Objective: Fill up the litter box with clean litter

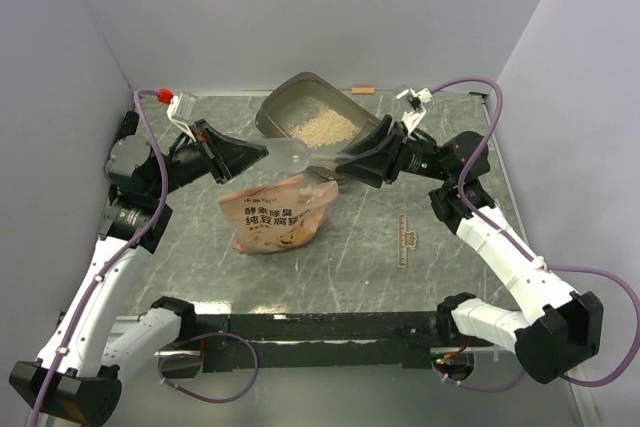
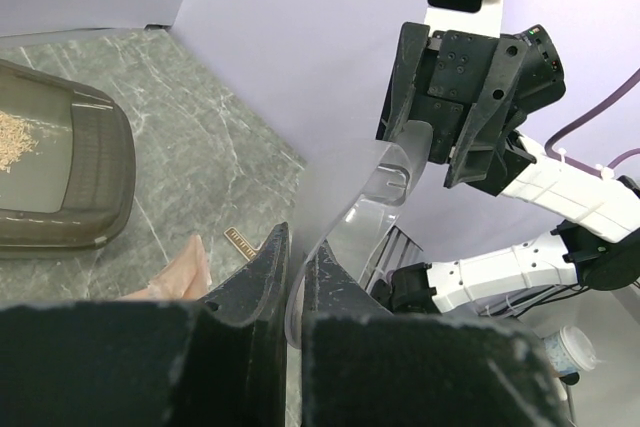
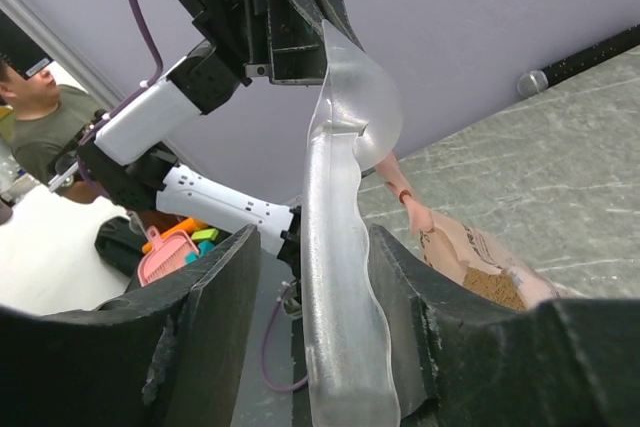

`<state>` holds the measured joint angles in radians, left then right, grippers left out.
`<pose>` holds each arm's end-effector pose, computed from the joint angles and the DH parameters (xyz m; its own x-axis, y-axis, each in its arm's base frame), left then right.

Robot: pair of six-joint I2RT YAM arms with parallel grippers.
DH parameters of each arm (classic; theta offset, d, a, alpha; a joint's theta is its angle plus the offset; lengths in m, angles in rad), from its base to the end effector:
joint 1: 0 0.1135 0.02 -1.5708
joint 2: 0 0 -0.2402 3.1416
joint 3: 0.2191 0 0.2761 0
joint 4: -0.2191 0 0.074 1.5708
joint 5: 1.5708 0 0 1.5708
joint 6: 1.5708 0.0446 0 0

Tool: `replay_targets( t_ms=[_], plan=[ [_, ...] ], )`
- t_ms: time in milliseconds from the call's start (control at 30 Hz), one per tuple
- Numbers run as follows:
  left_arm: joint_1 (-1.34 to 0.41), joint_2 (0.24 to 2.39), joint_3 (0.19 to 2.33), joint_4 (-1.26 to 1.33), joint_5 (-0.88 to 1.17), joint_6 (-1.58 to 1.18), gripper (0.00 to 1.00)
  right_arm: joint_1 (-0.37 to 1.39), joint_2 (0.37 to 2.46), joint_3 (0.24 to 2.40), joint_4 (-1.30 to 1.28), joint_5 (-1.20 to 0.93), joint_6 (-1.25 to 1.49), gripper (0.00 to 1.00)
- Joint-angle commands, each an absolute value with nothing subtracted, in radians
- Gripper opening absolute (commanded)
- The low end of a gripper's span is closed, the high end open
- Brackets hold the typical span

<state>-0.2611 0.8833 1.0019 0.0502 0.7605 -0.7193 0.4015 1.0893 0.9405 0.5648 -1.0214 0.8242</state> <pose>0.2170 -0.0898 0.4085 -0.4336 -0.3782 -0.8179 0.7415 0.3660 -0.5624 0.2366 0.1418 0.3851 -0.4242 0.2363 -0.8742 -0.8993 0.0035 0.4373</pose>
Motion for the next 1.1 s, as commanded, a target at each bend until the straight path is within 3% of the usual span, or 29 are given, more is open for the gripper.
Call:
replay_targets(
  t_ms=[0, 133, 167, 200, 233, 333, 400, 433, 500, 533, 733, 900, 1067],
  plan=[
    [-0.258, 0.873, 1.019, 0.101, 0.752, -0.729, 0.01, 0.41, 1.071, 0.946, 0.632, -1.012, 0.816, 0.51],
    [-0.256, 0.868, 1.017, 0.094, 0.75, -0.724, 0.01, 0.413, 1.072, 0.945, 0.64, -1.012, 0.816, 0.38],
    [-0.258, 0.87, 1.019, 0.089, 0.755, -0.724, 0.01, 0.414, 1.072, 0.946, 0.632, -1.009, 0.808, 0.17],
    [-0.258, 0.871, 1.02, 0.087, 0.755, -0.721, 0.01, 0.416, 1.072, 0.954, 0.606, -1.009, 0.799, 0.05],
    [-0.258, 0.871, 1.02, 0.087, 0.759, -0.722, 0.01, 0.419, 1.068, 0.956, 0.589, -0.997, 0.787, 0.0],
    [-0.256, 0.871, 1.022, 0.089, 0.779, -0.709, 0.04, 0.428, 1.049, 0.957, 0.533, -0.976, 0.738, 0.0],
    [-0.258, 0.877, 1.04, 0.049, 0.808, -0.654, 0.21, 0.428, 1.042, 0.962, 0.505, -0.973, 0.715, 0.0],
    [-0.256, 0.885, 1.054, 0.022, 0.819, -0.623, 0.39, 0.426, 1.031, 0.966, 0.465, -0.968, 0.706, 0.0],
    [-0.256, 0.91, 1.104, -0.082, 0.859, -0.528, 0.5, 0.426, 1.016, 0.986, 0.401, -0.953, 0.66, 0.0],
    [-0.258, 0.916, 1.117, -0.098, 0.876, -0.5, 0.62, 0.425, 0.994, 0.995, 0.361, -0.942, 0.638, 0.0],
    [-0.258, 0.897, 1.154, -0.252, 0.826, -0.301, 0.7, 0.413, 0.927, 1.098, 0.003, -0.806, 0.47, 0.0],
    [-0.258, 0.927, 1.186, -0.468, 0.761, -0.051, 0.71, 0.376, 0.902, 1.192, -0.305, -0.698, 0.37, 0.0],
    [-0.258, 0.888, 1.167, -0.538, 0.879, 0.115, 0.74, 0.344, 0.877, 1.256, -0.477, -0.661, 0.307, 0.0]
  ],
)
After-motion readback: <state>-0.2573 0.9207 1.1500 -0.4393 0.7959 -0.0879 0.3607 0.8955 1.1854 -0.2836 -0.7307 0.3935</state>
